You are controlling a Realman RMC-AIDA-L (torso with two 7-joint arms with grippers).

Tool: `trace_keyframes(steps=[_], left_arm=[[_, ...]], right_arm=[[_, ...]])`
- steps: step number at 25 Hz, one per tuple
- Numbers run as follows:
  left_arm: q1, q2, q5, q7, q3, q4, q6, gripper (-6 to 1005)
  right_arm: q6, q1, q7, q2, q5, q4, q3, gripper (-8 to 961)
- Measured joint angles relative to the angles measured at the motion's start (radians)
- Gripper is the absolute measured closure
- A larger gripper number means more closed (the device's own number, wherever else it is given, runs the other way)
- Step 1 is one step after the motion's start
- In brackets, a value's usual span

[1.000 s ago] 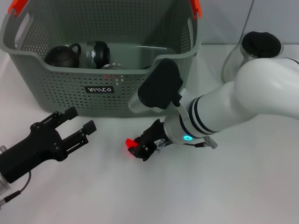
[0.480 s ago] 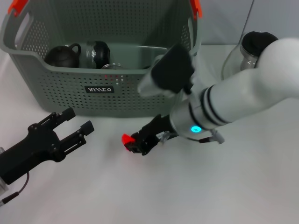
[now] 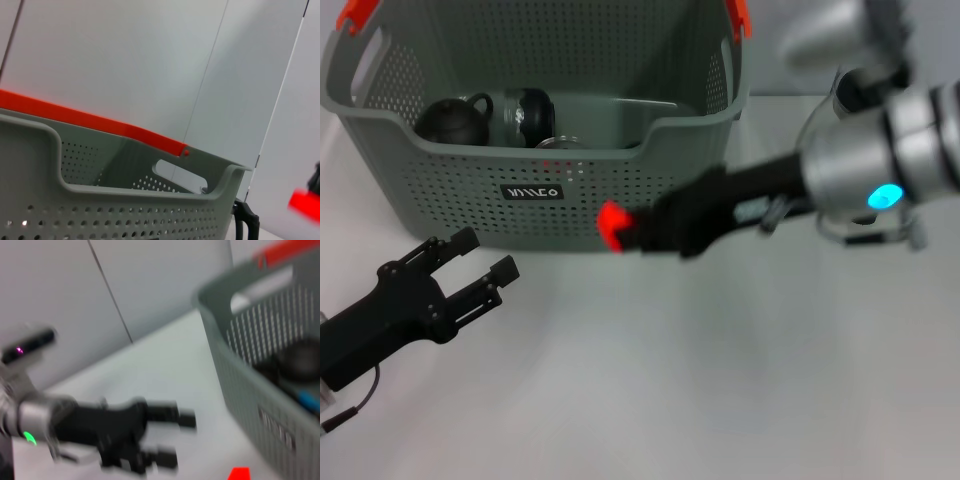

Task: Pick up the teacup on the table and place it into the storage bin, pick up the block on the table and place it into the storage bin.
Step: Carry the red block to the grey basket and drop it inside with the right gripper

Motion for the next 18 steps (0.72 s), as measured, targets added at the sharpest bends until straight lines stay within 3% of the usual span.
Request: trace_keyframes(steps=[5, 10, 14, 16, 18], left_arm=[[-0.002, 0.001, 0.000, 0.000, 0.000, -0.001, 0.000, 249], [-0.003, 0.001, 0.000, 0.000, -0.001, -0.004, 0.001, 249], [-0.003, 0.001, -0.002, 0.000, 0.002, -0.004, 0.005, 249], [-0.003, 0.001, -0.002, -0.001, 0.003, -0.003, 0.005, 249], [-0.003, 0.001, -0.002, -0.001, 0.001, -0.002, 0.005, 249]], right_arm=[[-0.007, 0.024, -0.078, 0.001, 0.111, -0.051, 0.126, 694], [0.172, 0.113, -0.127, 0.002, 0.111, 0.008, 0.168, 694], [0.308, 0.244, -0.134, -0.002, 0.030, 0.197, 0.180, 695], [0.361, 0.369, -0.150, -0.013, -0.022, 0.407, 0.205, 695], [0.369, 0.402, -0.159, -0.015, -0.034, 0.466, 0.213, 696]])
